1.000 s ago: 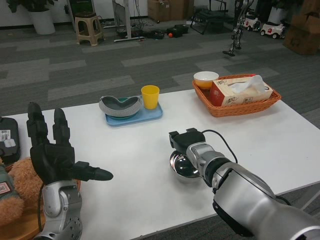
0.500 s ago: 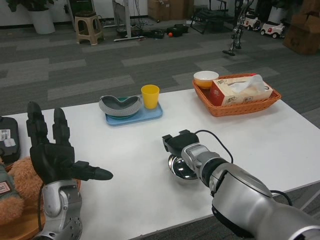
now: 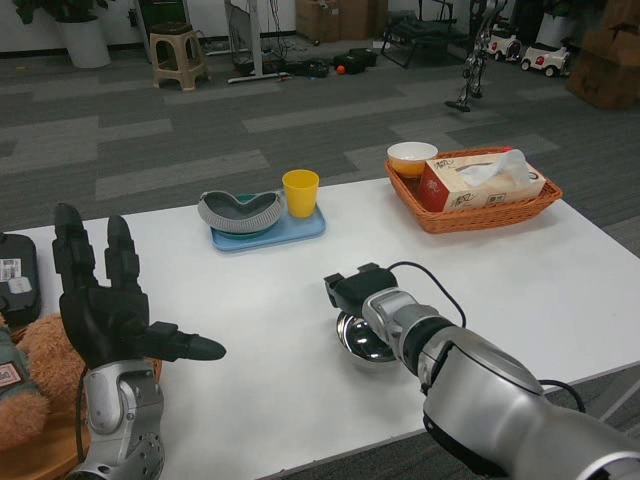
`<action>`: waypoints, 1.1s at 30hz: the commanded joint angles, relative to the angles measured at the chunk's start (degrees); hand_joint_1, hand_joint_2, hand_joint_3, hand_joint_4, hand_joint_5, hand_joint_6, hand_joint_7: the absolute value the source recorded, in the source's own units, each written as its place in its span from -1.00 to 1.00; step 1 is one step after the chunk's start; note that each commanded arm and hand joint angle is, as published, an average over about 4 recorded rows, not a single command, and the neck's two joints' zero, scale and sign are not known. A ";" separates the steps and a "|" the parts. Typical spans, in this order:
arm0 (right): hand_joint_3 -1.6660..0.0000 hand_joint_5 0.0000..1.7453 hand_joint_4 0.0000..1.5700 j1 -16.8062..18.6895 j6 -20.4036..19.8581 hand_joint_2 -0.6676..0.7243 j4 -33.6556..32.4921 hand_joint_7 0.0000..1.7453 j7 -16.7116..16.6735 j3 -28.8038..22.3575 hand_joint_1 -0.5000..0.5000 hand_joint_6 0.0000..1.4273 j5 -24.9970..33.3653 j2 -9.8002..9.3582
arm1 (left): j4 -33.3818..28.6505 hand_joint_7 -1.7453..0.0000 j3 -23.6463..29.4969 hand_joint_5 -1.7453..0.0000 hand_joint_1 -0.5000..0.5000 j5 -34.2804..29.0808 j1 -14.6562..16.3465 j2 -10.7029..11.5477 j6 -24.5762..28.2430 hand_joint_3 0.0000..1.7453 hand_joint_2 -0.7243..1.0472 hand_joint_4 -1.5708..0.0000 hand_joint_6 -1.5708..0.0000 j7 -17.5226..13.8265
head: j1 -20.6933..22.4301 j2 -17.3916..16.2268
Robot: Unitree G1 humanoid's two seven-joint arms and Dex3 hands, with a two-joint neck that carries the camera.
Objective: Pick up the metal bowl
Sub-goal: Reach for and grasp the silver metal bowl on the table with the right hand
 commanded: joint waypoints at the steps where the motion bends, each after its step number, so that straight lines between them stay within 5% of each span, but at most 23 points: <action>1: 0.95 1.00 -0.96 1.39 0.23 0.98 0.94 0.40 0.93 0.01 -0.92 -1.00 0.99 -0.44 | -0.08 1.00 0.36 1.00 -0.96 -0.17 0.37 0.32 -0.15 -1.00 -1.00 1.00 1.00 0.23 | 0.00 0.02; 8: 1.00 0.81 -0.97 1.59 0.23 1.00 1.49 0.36 1.61 0.01 -0.92 -1.00 3.12 -0.57 | 0.03 1.00 0.31 1.00 -0.96 -0.17 0.39 0.28 -0.15 -0.95 -1.00 1.00 1.00 0.23 | -0.03 -0.18; 15: 1.00 -0.44 -1.00 1.63 0.14 1.00 1.49 0.32 2.71 0.09 -0.92 -1.00 4.17 -0.66 | 0.03 1.00 0.27 1.00 -0.96 -0.17 0.30 0.28 -0.15 -1.00 -1.00 1.00 1.00 0.23 | -0.02 -0.29; 20: 1.00 -0.97 -1.00 1.67 0.14 1.00 1.49 0.36 3.04 0.23 -0.92 -1.00 4.48 -0.66 | 0.03 1.00 0.27 1.00 -0.96 -0.17 0.37 0.28 -0.15 -1.00 -1.00 1.00 1.00 0.23 | 0.04 -0.39; 26: 1.00 -1.00 -1.00 1.67 0.36 1.00 1.42 0.32 3.15 1.90 -0.92 -1.00 4.39 -0.59 | 0.03 1.00 0.27 1.00 -0.96 -0.17 0.32 0.28 -0.15 -1.00 -1.00 1.00 1.00 0.23 | 0.09 -0.40; 33: 0.98 -0.89 -1.00 1.67 0.58 0.93 1.31 -0.06 2.56 4.09 -0.92 -1.00 4.13 -0.40 | 0.03 1.00 0.27 1.00 -0.96 -0.17 0.37 0.28 -0.15 -1.00 -1.00 1.00 1.00 0.23 | 0.09 -0.28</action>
